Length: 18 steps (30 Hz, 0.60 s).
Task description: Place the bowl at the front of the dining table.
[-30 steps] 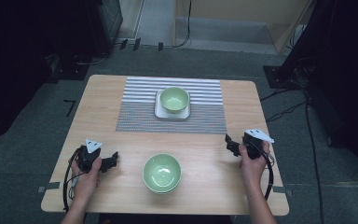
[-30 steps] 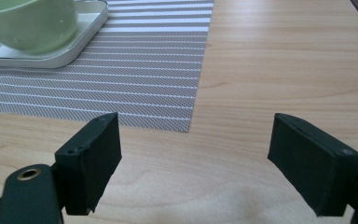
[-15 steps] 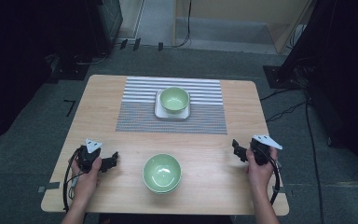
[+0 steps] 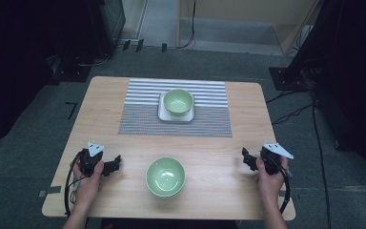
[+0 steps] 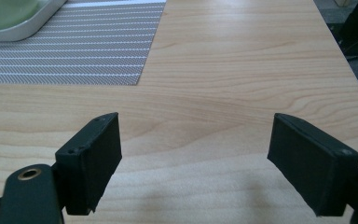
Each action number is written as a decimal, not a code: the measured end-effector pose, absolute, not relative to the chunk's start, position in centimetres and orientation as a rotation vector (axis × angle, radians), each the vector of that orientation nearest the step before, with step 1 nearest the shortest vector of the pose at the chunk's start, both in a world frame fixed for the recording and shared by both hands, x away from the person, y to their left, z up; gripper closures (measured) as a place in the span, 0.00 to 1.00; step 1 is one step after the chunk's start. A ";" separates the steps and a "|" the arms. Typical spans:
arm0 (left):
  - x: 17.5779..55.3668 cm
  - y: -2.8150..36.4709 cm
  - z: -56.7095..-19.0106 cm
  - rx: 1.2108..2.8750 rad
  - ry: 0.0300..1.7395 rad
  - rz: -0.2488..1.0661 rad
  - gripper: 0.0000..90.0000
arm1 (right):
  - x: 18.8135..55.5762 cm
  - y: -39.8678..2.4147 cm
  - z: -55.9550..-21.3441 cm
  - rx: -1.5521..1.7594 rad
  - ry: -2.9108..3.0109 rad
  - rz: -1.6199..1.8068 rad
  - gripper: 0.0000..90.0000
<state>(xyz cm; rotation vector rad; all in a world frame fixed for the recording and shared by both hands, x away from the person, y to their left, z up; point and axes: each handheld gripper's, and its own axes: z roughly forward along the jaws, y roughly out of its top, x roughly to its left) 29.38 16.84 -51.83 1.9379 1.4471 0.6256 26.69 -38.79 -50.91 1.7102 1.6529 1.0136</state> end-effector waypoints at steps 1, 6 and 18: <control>29.4 16.8 -51.8 1.938 1.447 0.626 0.12 | 26.6 -38.8 -51.0 1.713 1.652 1.010 0.19; 29.4 16.8 -51.8 1.938 1.447 0.626 0.12 | 26.0 -39.2 -51.1 1.711 1.657 0.998 0.19; 29.4 16.8 -51.8 1.938 1.447 0.625 0.12 | 24.6 -40.2 -51.6 1.733 1.659 0.985 0.18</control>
